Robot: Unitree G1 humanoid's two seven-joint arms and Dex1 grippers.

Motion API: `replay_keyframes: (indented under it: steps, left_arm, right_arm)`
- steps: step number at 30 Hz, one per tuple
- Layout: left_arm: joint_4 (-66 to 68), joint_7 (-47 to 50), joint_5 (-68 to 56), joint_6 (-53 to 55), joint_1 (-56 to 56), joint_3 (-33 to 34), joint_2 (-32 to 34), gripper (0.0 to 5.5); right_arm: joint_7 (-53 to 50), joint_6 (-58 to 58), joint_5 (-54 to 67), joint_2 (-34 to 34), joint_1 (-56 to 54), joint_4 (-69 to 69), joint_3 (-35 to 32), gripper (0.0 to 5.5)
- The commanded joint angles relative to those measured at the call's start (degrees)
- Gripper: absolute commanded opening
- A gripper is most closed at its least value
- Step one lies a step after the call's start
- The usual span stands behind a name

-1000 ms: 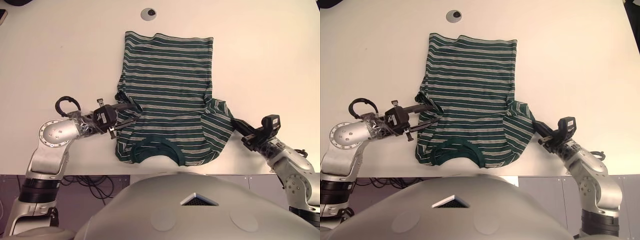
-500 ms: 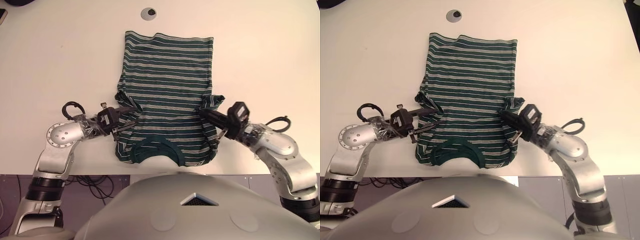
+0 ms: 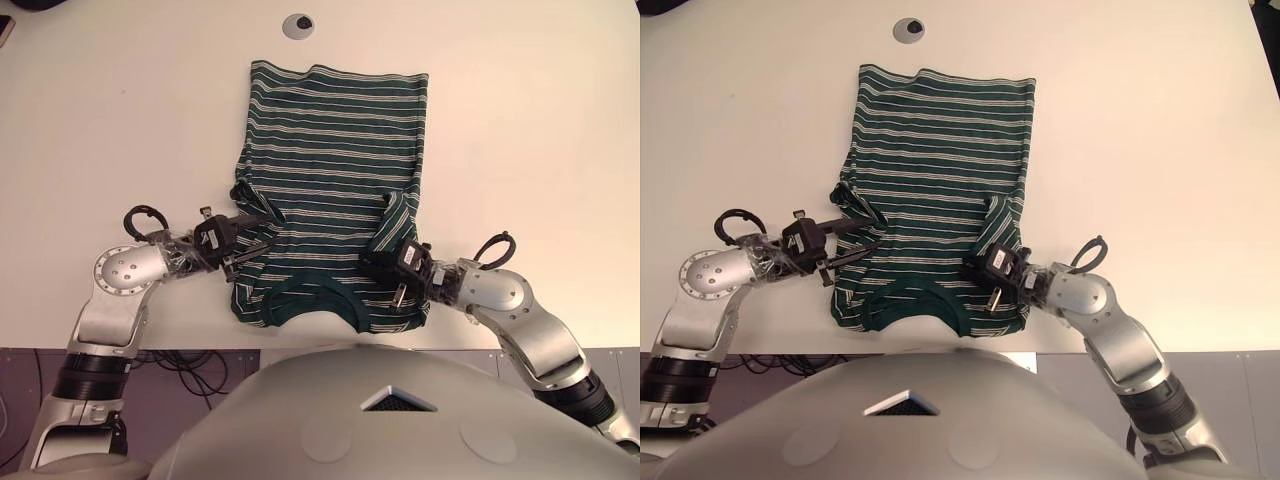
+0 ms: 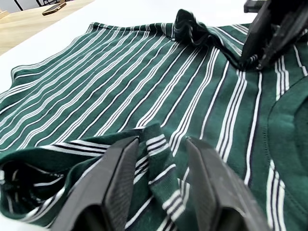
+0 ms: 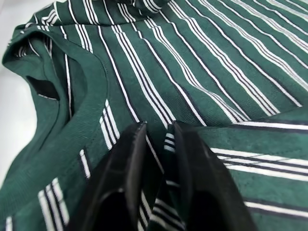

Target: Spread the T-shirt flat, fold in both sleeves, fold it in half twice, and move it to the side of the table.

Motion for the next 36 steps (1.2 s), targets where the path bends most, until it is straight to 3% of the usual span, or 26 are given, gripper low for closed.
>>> replay_keyframes:
  steps: [1,5,7,10,14,17,19,23,27,30,34,36]
  left_arm:
    - [1.43,0.31,1.13,-0.95,-0.58,-0.07,0.00,1.75]
    - [6.22,3.07,6.24,-3.88,-2.34,-0.42,0.11,1.75]
    - [6.96,3.21,7.11,-4.67,-2.53,-0.18,0.65,1.75]
    - [4.62,0.66,5.93,-5.33,0.57,2.42,4.72,2.17]
    - [2.60,-2.81,1.32,-5.48,6.57,8.55,9.01,2.92]
    - [-0.49,-5.87,-4.78,-4.37,10.61,12.90,9.81,3.44]
    - [-2.39,-8.00,-7.42,-3.28,14.22,15.38,10.62,3.70]
    - [-1.49,-5.30,3.25,-7.03,17.22,16.15,12.68,4.23]
    - [0.68,-3.54,17.20,-14.33,15.83,9.99,15.08,4.23]
    - [0.35,-3.09,19.96,-16.92,14.40,6.05,15.23,4.23]
    - [1.94,-3.37,25.72,-20.63,10.95,-0.66,15.97,4.26]
    - [2.14,-4.00,27.12,-21.72,9.57,-3.05,16.64,3.93]
  right_arm:
    - [0.48,0.25,4.03,1.41,0.35,-1.82,-2.59,1.73]
    - [3.44,-2.33,10.93,0.60,2.44,-6.03,-6.07,2.47]
    - [6.72,-5.16,15.66,-0.91,4.71,-10.11,-8.80,2.51]
    - [13.61,-13.20,17.94,-6.35,12.71,-16.52,-15.97,2.54]
    - [17.87,-21.04,12.55,-11.85,22.33,-14.84,-28.37,2.54]
    - [17.12,-27.16,1.60,-14.03,25.39,-9.04,-31.94,3.09]
    - [16.44,-30.78,-5.06,-14.74,26.35,-5.52,-31.02,3.39]
    - [10.41,-38.39,-22.10,-14.91,24.81,0.18,-26.33,3.78]
    - [7.44,-44.11,-29.37,-14.25,20.77,4.12,-20.91,3.78]
    - [6.50,-46.95,-30.27,-13.56,17.89,5.56,-16.99,3.78]
    - [7.08,-49.12,-31.04,-15.52,17.31,6.34,-14.00,2.93]
    - [7.92,-49.55,-31.58,-16.63,16.80,6.72,-12.90,2.59]
